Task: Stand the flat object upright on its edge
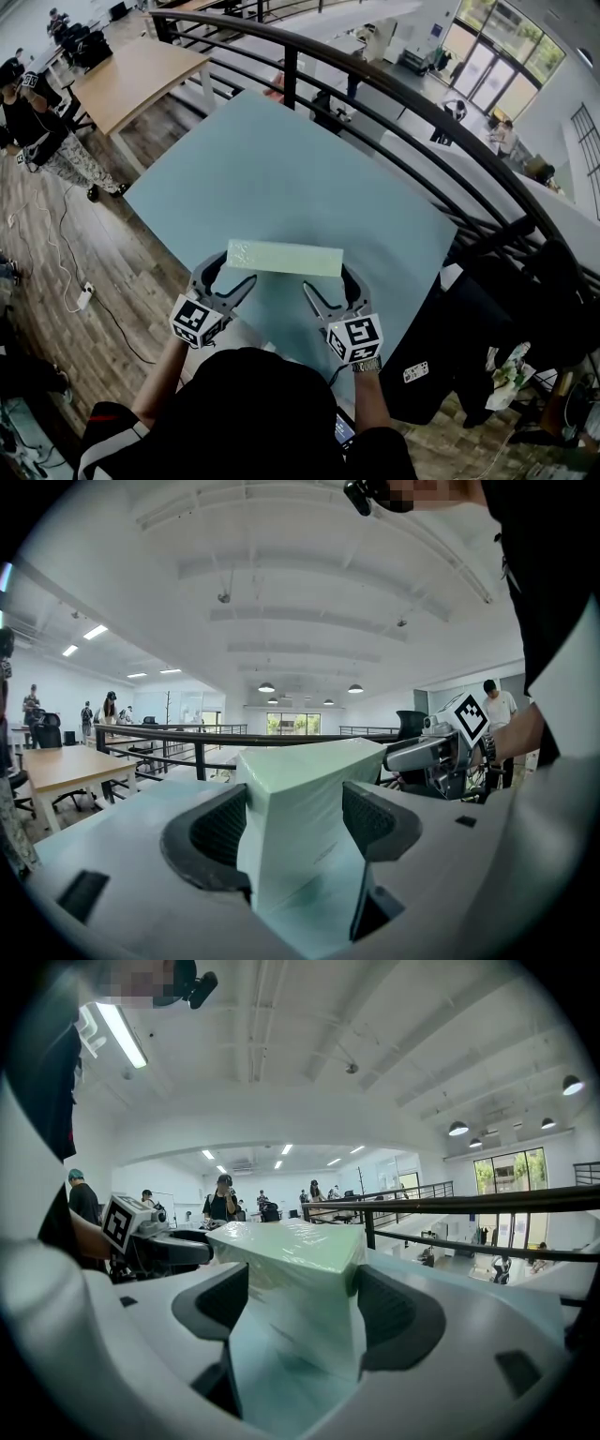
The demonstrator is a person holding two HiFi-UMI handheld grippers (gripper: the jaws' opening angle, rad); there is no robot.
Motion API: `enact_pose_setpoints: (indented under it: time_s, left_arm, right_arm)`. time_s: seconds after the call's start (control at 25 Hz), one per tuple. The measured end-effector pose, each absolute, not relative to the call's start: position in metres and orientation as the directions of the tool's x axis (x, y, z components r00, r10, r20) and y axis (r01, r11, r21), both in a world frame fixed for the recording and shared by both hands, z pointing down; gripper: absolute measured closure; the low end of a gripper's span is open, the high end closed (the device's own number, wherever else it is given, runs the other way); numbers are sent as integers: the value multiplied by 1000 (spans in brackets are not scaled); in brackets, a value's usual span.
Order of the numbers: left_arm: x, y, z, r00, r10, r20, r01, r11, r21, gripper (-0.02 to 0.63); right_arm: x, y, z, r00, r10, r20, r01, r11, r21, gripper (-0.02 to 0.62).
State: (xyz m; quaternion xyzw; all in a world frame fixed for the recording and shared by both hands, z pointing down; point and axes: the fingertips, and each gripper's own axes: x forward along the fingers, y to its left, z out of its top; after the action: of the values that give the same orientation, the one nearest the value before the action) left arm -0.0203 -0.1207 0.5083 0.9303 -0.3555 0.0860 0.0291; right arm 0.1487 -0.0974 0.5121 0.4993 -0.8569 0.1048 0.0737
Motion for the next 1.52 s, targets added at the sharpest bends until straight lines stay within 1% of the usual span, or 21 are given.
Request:
enact_pose_setpoints:
  time_s: [0.76, 1.0, 1.52]
  left_arm:
    - [-20, -128, 507, 717, -674, 179, -683, -730, -14, 302]
    - [-15, -132, 507, 705, -685, 181, -693, -720, -25, 304]
    - [-16, -145, 507, 693, -697, 182, -706, -708, -22, 304]
  right_arm:
    - [150, -108, 510, -471, -854, 221, -882, 460, -103, 255]
    - [159, -115, 510, -442, -868, 225, -897, 430, -103, 255]
    - [160, -129, 510, -427, -871, 241, -904, 415, -103, 255]
